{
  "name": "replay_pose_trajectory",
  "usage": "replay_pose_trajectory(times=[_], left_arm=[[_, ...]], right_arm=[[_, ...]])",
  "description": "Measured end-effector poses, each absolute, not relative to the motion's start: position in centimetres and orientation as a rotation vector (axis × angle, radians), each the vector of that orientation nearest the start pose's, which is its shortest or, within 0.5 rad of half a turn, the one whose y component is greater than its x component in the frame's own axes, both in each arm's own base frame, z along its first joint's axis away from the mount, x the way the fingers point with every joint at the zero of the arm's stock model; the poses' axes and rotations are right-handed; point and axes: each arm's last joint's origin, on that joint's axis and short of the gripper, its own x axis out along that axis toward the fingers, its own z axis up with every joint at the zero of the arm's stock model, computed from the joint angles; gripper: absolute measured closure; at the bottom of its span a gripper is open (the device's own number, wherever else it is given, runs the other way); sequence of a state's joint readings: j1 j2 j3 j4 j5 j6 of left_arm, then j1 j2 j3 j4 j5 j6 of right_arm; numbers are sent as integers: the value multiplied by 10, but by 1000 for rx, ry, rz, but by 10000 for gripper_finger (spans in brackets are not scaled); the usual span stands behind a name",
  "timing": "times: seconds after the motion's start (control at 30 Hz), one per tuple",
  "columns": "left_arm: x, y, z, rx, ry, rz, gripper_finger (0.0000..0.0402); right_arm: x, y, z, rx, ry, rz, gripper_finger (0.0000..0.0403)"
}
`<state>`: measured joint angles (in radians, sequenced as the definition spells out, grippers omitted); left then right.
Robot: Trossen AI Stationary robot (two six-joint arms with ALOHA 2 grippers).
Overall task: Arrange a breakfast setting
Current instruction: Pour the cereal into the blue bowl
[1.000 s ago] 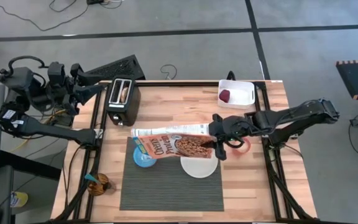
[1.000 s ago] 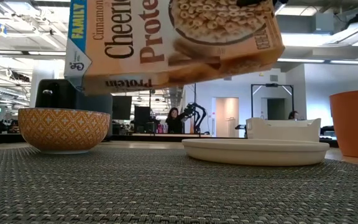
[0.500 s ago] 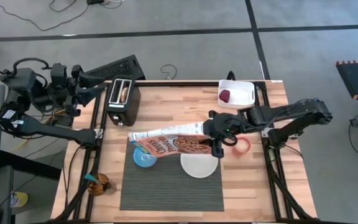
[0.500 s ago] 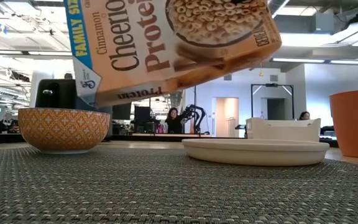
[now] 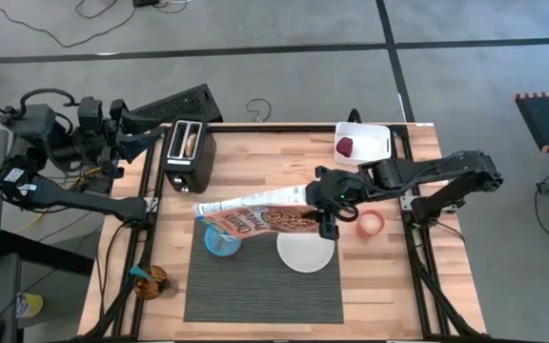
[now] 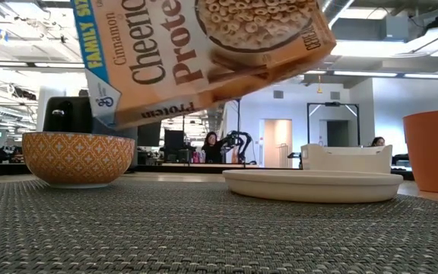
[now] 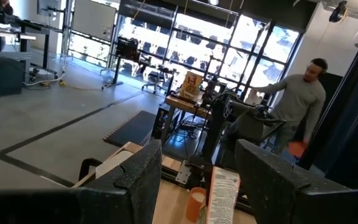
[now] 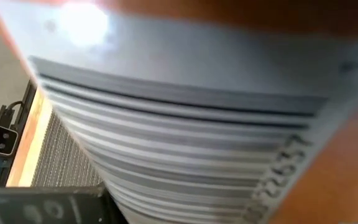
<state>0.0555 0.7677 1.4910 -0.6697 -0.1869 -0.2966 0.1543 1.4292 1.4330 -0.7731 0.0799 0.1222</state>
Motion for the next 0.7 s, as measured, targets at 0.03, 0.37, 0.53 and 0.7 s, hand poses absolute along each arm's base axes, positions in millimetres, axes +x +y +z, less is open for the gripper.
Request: replay_pose_trajectory(times=[0.03, 0.37, 0.53, 0.7], left_arm=[[70, 9, 499, -299, -89, 232, 212], [70, 9, 499, -298, -90, 232, 212], [70, 9, 499, -298, -90, 232, 212], [70, 9, 499, -297, -89, 232, 212]], right_arm=[[296, 44, 358, 24, 779, 23, 220], [306, 45, 365, -2, 819, 30, 221], [306, 45, 368, 0, 805, 31, 220], [306, 45, 368, 3, 811, 29, 221]])
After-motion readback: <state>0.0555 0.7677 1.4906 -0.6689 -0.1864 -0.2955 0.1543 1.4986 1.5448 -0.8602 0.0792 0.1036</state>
